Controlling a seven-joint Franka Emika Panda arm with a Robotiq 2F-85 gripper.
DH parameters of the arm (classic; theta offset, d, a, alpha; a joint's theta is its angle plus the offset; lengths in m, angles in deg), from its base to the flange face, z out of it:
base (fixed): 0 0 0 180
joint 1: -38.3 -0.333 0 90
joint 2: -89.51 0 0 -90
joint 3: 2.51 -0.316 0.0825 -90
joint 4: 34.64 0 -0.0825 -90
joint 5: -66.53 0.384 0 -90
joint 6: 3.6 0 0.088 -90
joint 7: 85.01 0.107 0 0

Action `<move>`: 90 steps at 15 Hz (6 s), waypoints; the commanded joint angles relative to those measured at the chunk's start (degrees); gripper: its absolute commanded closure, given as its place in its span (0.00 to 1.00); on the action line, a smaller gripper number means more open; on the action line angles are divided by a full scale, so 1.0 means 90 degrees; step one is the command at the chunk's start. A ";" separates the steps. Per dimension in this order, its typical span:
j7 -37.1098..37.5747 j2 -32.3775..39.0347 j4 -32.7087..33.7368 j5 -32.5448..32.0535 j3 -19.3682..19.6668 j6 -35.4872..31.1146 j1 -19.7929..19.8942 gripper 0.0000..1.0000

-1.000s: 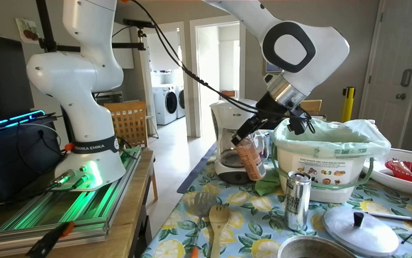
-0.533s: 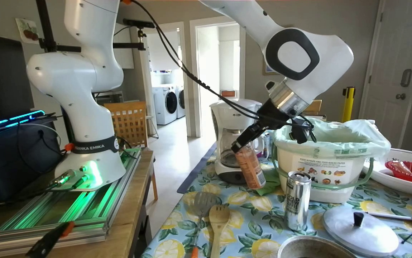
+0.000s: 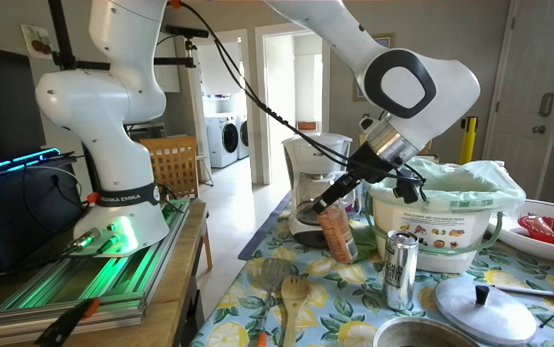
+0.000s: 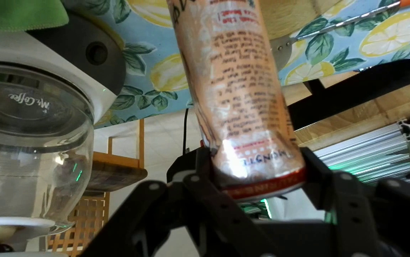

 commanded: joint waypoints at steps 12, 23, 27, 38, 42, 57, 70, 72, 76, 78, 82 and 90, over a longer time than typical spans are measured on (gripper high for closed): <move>-0.0176 0.0898 0.0594 -0.0946 -0.1154 0.0353 0.0961 0.63; -0.0124 0.1278 0.0975 -0.1122 -0.1261 0.0657 0.1045 0.63; -0.0122 0.1402 0.1130 -0.1128 -0.1230 0.0788 0.1028 0.63; -0.0072 0.1559 0.1492 -0.1414 -0.0931 0.0842 0.0643 0.63; -0.0025 0.1493 0.1414 -0.1445 -0.0937 0.0701 0.0634 0.63; -0.0332 0.1002 0.1209 -0.0721 -0.0035 0.0602 -0.0030 0.38; -0.0140 0.1264 0.1216 -0.0720 -0.0713 0.0929 0.0456 0.63; -0.0118 0.1240 0.1083 -0.0933 -0.1189 0.1001 0.0849 0.63; -0.0134 0.1207 0.0811 -0.1246 -0.1766 0.1412 0.1395 0.63; -0.0105 0.1147 0.0730 -0.1236 -0.1553 0.1432 0.1305 0.63; 0.0018 0.1329 0.0880 -0.1282 -0.1420 0.1349 0.1226 0.63; -0.0017 0.1709 0.1304 -0.1054 -0.0661 0.1460 0.0540 0.63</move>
